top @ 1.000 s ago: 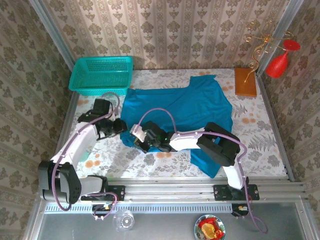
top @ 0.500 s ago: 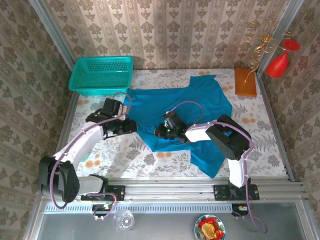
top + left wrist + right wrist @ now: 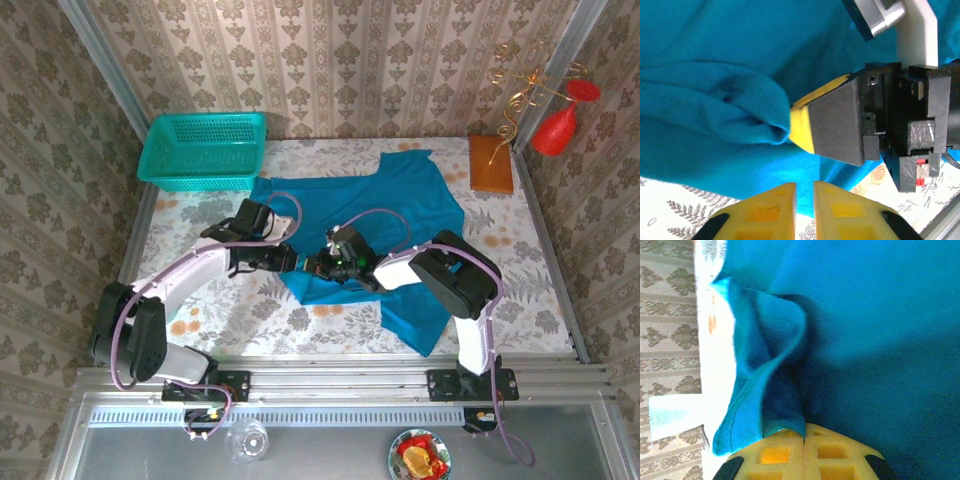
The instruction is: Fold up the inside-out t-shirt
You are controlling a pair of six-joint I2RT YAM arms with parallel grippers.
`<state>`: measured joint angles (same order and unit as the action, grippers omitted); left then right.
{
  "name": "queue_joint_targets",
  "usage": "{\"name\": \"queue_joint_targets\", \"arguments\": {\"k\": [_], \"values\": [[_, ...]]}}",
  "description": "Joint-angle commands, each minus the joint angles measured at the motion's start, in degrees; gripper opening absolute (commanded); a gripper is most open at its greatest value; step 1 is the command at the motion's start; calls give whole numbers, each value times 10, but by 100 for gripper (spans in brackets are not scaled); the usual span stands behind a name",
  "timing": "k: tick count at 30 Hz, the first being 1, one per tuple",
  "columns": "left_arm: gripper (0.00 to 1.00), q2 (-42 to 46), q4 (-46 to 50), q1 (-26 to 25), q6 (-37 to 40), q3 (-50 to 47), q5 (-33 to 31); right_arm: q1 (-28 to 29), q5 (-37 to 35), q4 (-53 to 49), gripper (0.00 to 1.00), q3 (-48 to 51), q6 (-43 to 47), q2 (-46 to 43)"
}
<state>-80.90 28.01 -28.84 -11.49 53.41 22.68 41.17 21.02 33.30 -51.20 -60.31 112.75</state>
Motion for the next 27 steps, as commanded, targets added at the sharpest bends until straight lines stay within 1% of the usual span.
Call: {"name": "queue_joint_targets", "arguments": {"k": [1, 6, 8, 9, 11, 15, 18, 23, 27], "values": [[14, 20, 20, 4, 40, 29, -11, 5, 30, 33, 0, -13, 30, -35], [14, 36, 32, 22, 48, 31, -4, 5, 64, 40, 0, -42, 33, -20], [14, 35, 36, 23, 52, 32, -5, 8, 71, 42, 0, -48, 36, -16], [15, 34, 38, 41, 55, 32, -7, 8, 72, 39, 0, -51, 37, -15], [17, 30, 44, 43, 64, 35, -14, 8, 75, 34, 0, -54, 39, -14], [26, 17, 50, 42, 85, 47, -31, 11, 80, 28, 0, -56, 45, -15], [28, 4, 56, 40, 96, 59, -59, 13, 83, 16, 0, -58, 50, -16], [31, -21, 64, 34, 106, 71, -63, 15, 84, 14, 0, -62, 51, -16], [34, -37, 75, 30, 117, 80, -88, 16, 85, 6, 0, -67, 53, -17]]}}
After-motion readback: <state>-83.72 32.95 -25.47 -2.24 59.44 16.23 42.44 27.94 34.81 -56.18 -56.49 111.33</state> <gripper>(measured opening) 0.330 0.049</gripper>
